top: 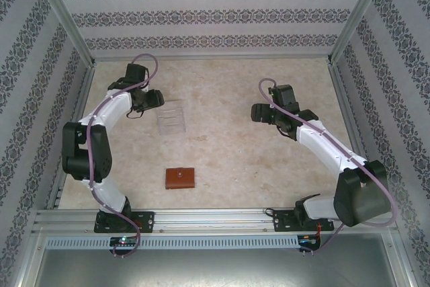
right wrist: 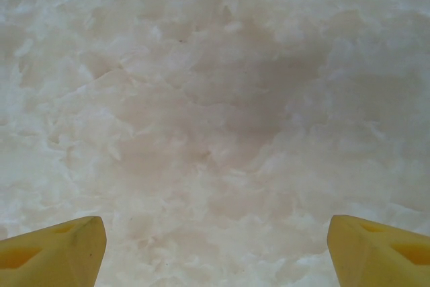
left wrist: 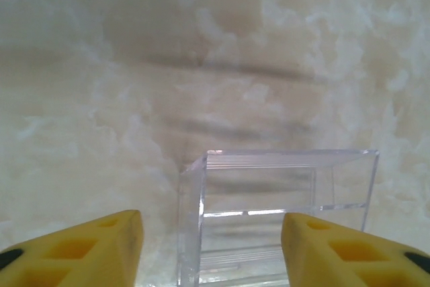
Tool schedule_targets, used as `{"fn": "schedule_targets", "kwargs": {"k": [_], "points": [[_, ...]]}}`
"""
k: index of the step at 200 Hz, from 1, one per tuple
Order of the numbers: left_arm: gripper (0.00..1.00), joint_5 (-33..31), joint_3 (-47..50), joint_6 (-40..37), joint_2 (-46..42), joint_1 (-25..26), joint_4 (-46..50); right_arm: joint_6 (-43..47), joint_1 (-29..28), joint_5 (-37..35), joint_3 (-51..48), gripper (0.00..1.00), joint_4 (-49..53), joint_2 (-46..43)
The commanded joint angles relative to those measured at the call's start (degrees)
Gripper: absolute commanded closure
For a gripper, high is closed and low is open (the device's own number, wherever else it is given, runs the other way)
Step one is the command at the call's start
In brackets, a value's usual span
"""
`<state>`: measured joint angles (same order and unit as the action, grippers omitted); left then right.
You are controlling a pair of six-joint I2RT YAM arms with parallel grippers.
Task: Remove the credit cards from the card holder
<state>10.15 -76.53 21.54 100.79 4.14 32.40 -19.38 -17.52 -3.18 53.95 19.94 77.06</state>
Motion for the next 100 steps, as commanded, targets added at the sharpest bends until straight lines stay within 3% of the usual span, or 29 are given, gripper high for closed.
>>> {"fn": "schedule_targets", "kwargs": {"k": [1,35,100], "points": [[0.52,0.49,-3.16,-0.62,2.69,0.51,4.89,-0.35,-0.88,-0.67,2.41,0.14,1.90,0.03],[0.62,0.04,-6.19,-2.05,6.33,0.50,7.45,-0.22,-1.07,-1.26,2.77,0.14,2.26,-0.24],[0.72,-0.82,-10.51,-3.57,11.74,0.51,9.71,-0.66,-1.49,-2.58,2.73,0.14,3.06,0.79]]}}
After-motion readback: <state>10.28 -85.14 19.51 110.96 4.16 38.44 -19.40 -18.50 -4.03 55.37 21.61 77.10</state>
